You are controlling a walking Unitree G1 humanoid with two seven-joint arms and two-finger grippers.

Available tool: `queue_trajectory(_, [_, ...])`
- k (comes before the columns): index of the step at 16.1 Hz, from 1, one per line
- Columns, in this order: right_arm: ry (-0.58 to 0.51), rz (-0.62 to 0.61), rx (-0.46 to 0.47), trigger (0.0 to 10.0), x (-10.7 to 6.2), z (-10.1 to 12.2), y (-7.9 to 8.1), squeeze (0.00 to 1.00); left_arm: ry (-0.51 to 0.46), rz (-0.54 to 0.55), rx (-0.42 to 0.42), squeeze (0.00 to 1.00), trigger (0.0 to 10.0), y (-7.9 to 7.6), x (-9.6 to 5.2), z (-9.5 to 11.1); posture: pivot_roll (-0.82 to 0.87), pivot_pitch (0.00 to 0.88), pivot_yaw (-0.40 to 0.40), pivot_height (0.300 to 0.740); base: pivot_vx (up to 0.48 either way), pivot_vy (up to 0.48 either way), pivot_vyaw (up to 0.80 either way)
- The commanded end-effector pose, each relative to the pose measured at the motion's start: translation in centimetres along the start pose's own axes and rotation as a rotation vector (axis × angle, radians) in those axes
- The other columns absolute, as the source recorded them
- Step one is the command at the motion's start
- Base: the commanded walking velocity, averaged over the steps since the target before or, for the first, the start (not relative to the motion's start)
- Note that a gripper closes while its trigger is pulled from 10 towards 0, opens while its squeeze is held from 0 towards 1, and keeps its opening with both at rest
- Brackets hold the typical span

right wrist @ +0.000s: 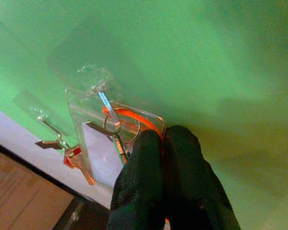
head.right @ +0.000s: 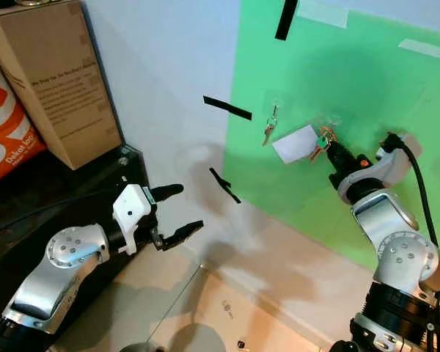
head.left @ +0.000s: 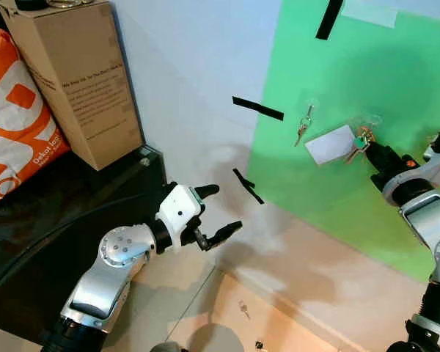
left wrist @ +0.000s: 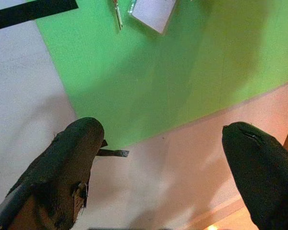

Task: Hang keys on a hook

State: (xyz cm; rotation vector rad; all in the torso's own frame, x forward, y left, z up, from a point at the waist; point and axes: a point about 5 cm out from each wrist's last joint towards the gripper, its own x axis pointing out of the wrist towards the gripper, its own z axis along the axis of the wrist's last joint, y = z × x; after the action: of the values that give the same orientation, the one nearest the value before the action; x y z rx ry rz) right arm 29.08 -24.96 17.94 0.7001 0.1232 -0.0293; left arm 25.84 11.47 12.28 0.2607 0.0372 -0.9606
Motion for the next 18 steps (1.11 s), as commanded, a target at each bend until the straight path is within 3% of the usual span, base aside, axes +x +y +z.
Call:
queue_trajectory(1, [-0.012,-0.013,0.020,10.0,-0.1,0.5,-0.2,0.00,-0.009,-0.005,0.015,0.29,10.0,-0.1,-0.1,0.3,0.03,0.000,-0.034,0.740,0.000,0.000,0.00])
queue_trajectory(3, [0.025,-0.033,0.038,10.0,-0.2,-0.2,-0.5,0.00,-0.008,-0.007,0.014,0.29,10.0,-0.1,-0.1,0.3,0.03,0.000,-0.031,0.740,0.000,0.000,0.00])
queue_trajectory(5, [0.094,-0.051,-0.006,10.0,-0.5,-1.5,-0.8,0.00,-0.007,-0.008,0.014,0.29,10.0,0.0,-0.1,0.3,0.03,0.000,-0.029,0.740,0.000,0.000,0.00])
queue_trajectory(9, [0.127,-0.067,-0.012,10.0,-0.9,-2.6,-1.0,0.00,-0.007,-0.006,0.014,0.29,10.0,0.1,0.0,0.4,0.03,0.000,-0.025,0.740,0.000,0.000,0.00])
queue_trajectory(14, [0.026,0.120,-0.140,10.0,-1.3,-0.7,1.7,0.00,-0.005,-0.007,0.017,0.29,10.0,0.2,0.1,0.5,0.03,0.000,-0.022,0.740,0.000,0.000,0.00])
queue_trajectory(18, [-0.034,0.132,-0.105,10.0,-1.1,0.4,2.0,0.00,-0.006,-0.006,0.016,0.29,10.0,0.2,0.1,0.5,0.03,0.000,-0.022,0.740,0.000,0.000,0.00])
